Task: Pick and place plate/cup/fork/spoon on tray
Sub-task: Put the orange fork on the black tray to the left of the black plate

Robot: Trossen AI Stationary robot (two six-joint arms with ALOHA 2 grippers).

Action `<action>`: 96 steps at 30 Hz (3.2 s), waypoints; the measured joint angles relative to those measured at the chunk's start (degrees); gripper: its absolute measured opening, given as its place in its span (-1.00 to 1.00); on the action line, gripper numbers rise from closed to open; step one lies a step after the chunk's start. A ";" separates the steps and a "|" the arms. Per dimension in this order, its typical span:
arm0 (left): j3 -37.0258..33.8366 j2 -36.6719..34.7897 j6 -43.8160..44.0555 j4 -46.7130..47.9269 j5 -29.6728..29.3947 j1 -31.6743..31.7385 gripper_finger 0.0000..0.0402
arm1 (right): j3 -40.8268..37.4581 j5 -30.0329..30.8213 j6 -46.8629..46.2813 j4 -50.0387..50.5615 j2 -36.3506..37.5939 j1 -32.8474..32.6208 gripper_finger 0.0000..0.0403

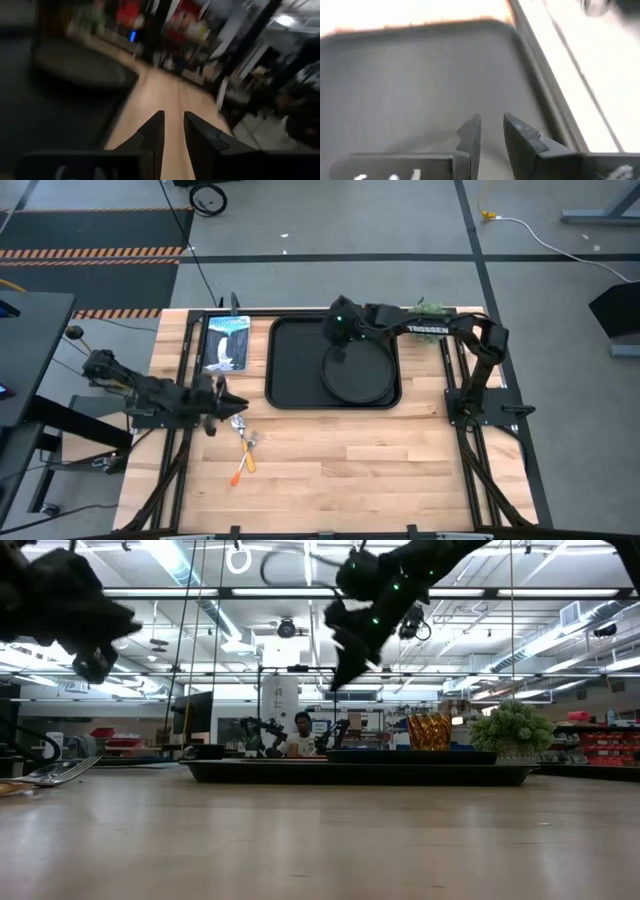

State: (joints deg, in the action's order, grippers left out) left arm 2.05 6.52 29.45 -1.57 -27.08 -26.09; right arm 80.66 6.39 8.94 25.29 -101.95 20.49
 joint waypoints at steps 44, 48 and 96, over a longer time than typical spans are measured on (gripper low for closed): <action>53.81 81.08 75.15 55.51 18.87 -14.15 -0.60 | -17.41 -0.06 3.07 -13.08 19.33 -18.81 -0.56; 55.40 84.88 74.66 55.67 20.16 -12.80 -0.38 | -23.46 -0.11 1.37 -19.39 22.28 -20.79 -0.56; 53.38 90.62 68.72 47.94 27.99 -12.08 -0.42 | -29.57 -0.34 -2.71 -26.40 24.17 -22.80 -0.56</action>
State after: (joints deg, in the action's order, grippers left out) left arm 55.43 97.15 98.17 46.37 0.91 -38.17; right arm 51.09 6.06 6.23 -1.11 -77.78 -2.31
